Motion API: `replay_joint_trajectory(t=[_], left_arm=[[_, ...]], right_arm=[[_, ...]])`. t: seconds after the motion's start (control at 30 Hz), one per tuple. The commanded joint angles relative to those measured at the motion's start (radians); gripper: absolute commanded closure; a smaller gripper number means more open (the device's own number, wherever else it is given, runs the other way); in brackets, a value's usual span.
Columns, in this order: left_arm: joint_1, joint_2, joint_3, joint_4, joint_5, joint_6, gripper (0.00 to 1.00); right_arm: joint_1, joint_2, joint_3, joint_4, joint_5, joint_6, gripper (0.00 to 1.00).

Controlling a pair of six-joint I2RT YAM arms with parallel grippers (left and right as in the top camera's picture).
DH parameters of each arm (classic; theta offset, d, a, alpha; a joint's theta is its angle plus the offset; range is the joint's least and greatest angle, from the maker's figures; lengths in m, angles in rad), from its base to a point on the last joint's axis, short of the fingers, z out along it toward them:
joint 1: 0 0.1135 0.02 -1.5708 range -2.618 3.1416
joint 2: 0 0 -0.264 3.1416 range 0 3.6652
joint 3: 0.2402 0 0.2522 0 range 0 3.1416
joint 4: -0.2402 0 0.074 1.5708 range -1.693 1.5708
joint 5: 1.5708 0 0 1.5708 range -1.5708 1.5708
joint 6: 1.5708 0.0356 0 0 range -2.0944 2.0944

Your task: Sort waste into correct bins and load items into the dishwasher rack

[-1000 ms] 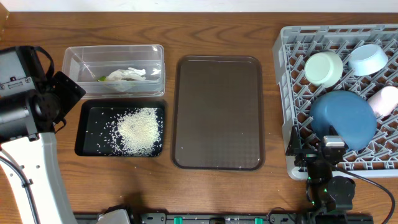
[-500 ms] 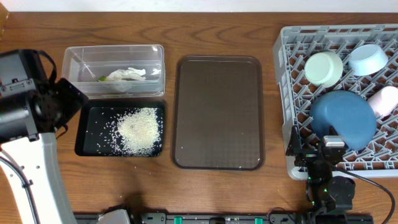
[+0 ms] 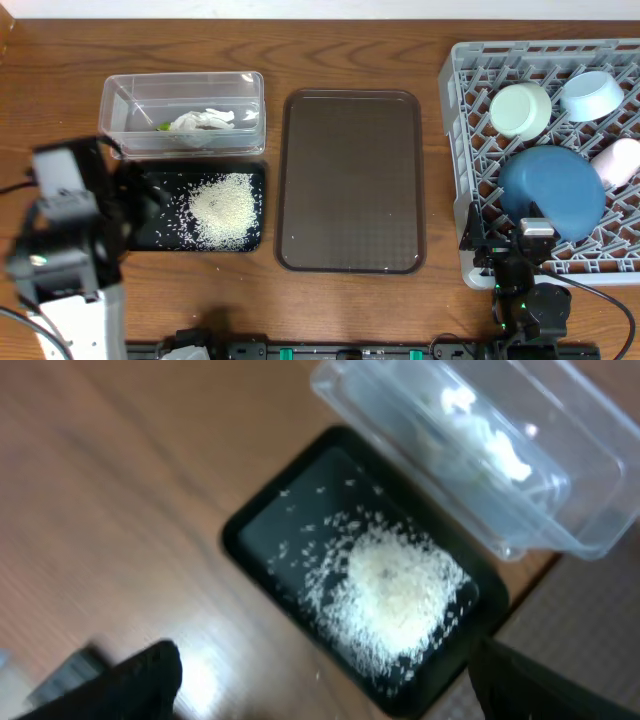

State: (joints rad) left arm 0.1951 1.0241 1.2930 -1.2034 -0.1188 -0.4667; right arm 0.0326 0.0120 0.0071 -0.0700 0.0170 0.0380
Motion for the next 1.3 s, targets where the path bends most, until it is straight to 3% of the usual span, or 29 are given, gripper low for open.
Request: replay_joint_trajectory(t=[0.0, 0.17, 0.37, 0.6, 0.87, 1.27], left_arm=[[-0.053, -0.098, -0.165, 0.103, 0.015, 0.061, 0.07], [-0.124, -0.288, -0.450, 0.400, 0.127, 0.175, 0.07], [-0.226, -0.542, -0.760, 0.696, 0.159, 0.175, 0.07], [-0.240, -0.761, -0.925, 0.715, 0.156, 0.175, 0.07], [-0.240, -0.807, -0.959, 0.734, 0.149, 0.187, 0.07], [-0.240, -0.970, -1.150, 0.939, 0.130, 0.201, 0.07]], right_arm=[[0.010, -0.007, -0.002, -0.003, 0.009, 0.010, 0.01], [0.010, -0.007, -0.002, -0.003, 0.009, 0.010, 0.01], [0.010, -0.007, -0.002, -0.002, 0.009, 0.010, 0.01], [0.010, -0.007, -0.002, -0.003, 0.009, 0.010, 0.01], [0.010, -0.007, -0.002, -0.003, 0.009, 0.010, 0.01], [0.010, -0.007, -0.002, -0.003, 0.009, 0.010, 0.01]])
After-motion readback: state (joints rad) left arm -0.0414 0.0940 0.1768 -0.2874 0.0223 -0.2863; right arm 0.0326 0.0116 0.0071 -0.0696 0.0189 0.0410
